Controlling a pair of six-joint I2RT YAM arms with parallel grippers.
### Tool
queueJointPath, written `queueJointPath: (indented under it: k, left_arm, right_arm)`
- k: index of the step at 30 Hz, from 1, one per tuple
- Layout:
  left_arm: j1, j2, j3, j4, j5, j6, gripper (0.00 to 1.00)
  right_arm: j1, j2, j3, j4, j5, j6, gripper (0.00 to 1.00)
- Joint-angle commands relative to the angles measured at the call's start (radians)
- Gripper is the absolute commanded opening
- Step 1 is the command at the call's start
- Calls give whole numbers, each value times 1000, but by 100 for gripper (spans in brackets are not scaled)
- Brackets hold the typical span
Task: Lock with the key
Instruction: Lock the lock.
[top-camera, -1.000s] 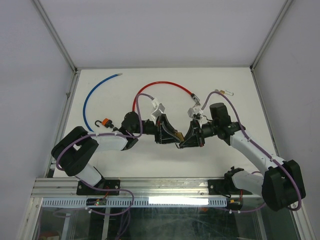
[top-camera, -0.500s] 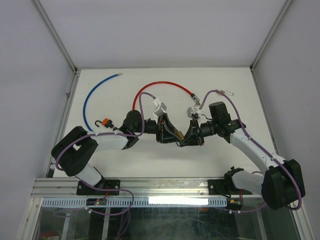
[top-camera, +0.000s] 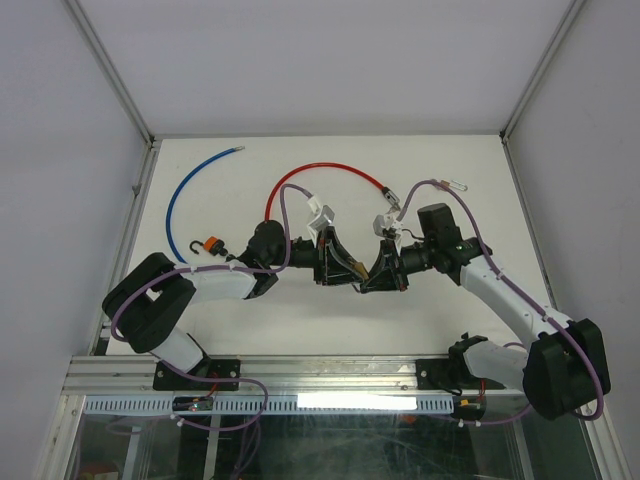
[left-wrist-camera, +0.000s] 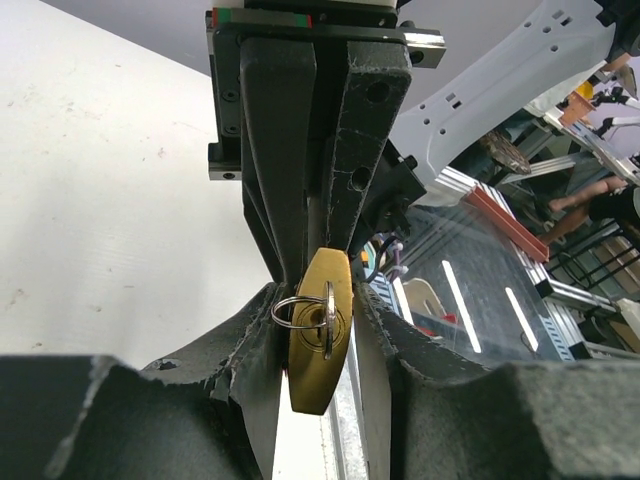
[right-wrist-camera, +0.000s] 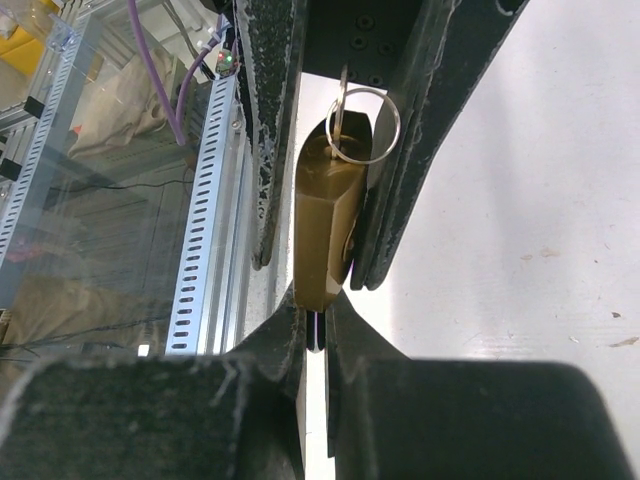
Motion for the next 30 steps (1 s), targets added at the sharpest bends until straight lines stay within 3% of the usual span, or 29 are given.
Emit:
queueJointPath:
  k: [1,6,7,9,10,14,17,24,30]
  left_arm:
    - [-11,-55,37,52,-19,-14,33]
    - [-10,-52,29,79,-30,-36,33]
    - [-11,-51,26,84,-31,-39,28]
    - [-10,-50,15,106,-43,-51,6]
    - [-9,-50,9,119,-47,-58,0]
    - [-8,-50,-21,173,-63,-94,0]
    - [-7,-50,-54,250,-90,-143,0]
    - [-9,-105,-169,426,-252,-236,0]
    - [-8,-198,-279,515,-413,-251,0]
  right_arm:
    - [0,5,62,8,7,-40,0]
    - [0,4,64,4,8,-45,0]
    - [0,4,64,3,9,-45,0]
    - [0,4,65,-1,11,-50,0]
    - [-1,3,66,-3,11,-51,0]
    - [-4,-7,69,-7,8,-52,1]
    - [-10,-18,67,-8,-5,-54,12]
    - [-50,-80,53,4,-62,-39,56]
    - [-98,-140,44,28,-84,-22,69]
